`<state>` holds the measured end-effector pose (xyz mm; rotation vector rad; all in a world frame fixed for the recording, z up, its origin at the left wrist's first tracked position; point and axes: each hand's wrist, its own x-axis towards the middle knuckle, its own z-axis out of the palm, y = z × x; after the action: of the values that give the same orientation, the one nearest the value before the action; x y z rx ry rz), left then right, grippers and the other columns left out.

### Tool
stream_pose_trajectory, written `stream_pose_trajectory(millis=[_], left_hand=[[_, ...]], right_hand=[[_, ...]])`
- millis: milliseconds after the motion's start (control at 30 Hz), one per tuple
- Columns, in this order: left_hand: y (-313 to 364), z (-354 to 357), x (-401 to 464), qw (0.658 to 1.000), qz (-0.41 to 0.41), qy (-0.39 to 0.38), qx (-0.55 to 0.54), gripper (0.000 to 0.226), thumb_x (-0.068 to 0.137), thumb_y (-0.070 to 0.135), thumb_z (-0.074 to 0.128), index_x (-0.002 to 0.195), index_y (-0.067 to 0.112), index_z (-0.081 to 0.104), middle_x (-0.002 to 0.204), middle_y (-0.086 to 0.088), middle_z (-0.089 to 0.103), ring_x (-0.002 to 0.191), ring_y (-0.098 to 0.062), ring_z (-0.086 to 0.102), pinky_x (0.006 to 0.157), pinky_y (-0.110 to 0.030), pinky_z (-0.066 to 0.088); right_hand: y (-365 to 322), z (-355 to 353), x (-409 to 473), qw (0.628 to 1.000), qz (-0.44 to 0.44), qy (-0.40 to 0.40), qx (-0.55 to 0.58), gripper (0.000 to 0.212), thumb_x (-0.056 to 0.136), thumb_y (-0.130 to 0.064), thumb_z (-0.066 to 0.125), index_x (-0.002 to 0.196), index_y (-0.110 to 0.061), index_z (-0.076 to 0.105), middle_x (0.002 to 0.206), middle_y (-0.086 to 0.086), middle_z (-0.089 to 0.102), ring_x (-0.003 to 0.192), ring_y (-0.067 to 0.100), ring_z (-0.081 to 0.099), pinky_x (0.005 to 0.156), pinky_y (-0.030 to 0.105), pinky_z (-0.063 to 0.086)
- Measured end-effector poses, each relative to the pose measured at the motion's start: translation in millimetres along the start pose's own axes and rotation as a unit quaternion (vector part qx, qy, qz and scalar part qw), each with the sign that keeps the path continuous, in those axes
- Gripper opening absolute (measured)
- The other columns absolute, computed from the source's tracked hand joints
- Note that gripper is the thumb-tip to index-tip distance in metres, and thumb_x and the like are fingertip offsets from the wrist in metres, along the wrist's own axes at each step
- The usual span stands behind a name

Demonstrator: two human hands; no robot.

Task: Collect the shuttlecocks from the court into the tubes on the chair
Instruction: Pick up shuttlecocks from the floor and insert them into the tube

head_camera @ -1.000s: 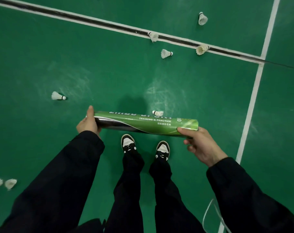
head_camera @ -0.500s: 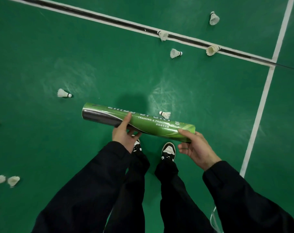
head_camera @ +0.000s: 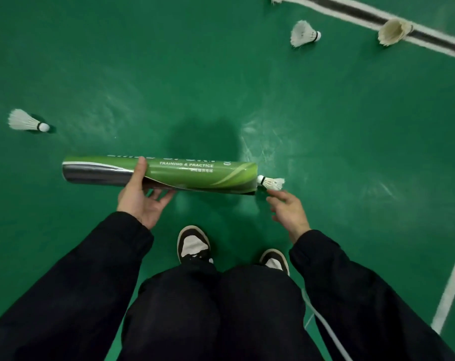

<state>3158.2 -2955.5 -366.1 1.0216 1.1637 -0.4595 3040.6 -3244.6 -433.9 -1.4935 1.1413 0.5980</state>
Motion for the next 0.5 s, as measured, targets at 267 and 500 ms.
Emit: stream_pose_trajectory(millis=[267,500], left_hand=[[3.8,-2.1,20.7,1.0,-0.005,0.006,0.019,0.063,0.085,0.038,0.078,0.136,0.007,0.057,0.128,-0.015,0.071,0.121,-0.031,0.065,0.081,-0.048,0.065],[25.2,-19.2,6.0,0.999,0.003,0.032,0.013,0.055,0.087,0.036,0.078,0.131,0.01,0.058,0.129,-0.014,0.071,0.12,-0.031,0.065,0.08,-0.05,0.064]], right_hand=[[16.0,30.0,56.0,0.997,-0.029,0.05,-0.045,0.045,0.091,-0.021,0.072,0.136,-0.015,0.064,0.15,0.004,0.053,0.135,0.023,0.052,0.117,0.043,0.04],[-13.7,37.7,10.4,0.988,-0.054,0.14,0.034,0.017,0.09,-0.01,0.069,0.096,-0.026,0.072,0.102,0.013,0.076,0.077,0.017,0.064,0.079,0.038,0.057]])
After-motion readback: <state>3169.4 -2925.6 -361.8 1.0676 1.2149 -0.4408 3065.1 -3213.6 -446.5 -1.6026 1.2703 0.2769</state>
